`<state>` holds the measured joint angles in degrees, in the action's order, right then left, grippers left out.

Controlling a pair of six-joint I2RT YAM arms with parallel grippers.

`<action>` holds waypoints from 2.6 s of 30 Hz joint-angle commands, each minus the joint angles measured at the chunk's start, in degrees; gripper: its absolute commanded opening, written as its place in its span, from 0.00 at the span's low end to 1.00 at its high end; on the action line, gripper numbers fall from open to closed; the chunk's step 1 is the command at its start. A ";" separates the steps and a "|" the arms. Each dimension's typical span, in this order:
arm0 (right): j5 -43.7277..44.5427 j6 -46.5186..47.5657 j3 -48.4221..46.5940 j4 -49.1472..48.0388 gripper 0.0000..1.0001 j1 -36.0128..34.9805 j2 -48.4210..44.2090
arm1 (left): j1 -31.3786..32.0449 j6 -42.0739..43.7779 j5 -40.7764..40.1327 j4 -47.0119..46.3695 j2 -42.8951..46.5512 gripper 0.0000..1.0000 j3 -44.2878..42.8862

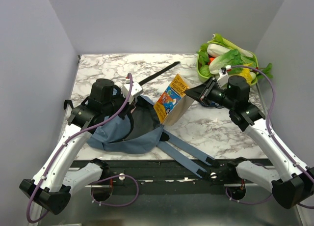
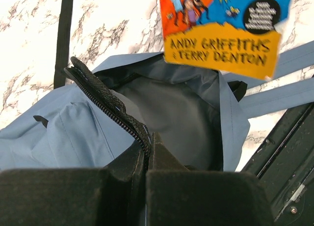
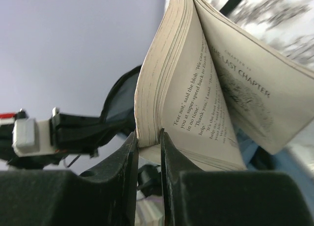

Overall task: Pack the student bag
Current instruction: Place the book in the student bag.

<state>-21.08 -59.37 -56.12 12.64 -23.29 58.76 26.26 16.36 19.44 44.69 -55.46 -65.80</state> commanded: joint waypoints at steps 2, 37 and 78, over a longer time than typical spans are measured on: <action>-11.78 -7.68 1.62 -11.30 0.01 -3.86 0.73 | 0.11 0.86 -0.02 -2.15 0.18 0.00 -0.99; -7.64 -36.45 1.98 -73.22 0.01 -18.64 39.50 | 0.11 0.60 1.13 0.58 2.90 0.00 -4.69; -2.31 6.19 -8.73 7.46 0.78 -18.72 39.06 | 0.11 0.43 1.92 -0.21 3.34 0.00 -3.98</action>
<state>-27.24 -65.56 -62.28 -0.08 -43.05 96.51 25.80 17.37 17.93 49.08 -53.04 -68.34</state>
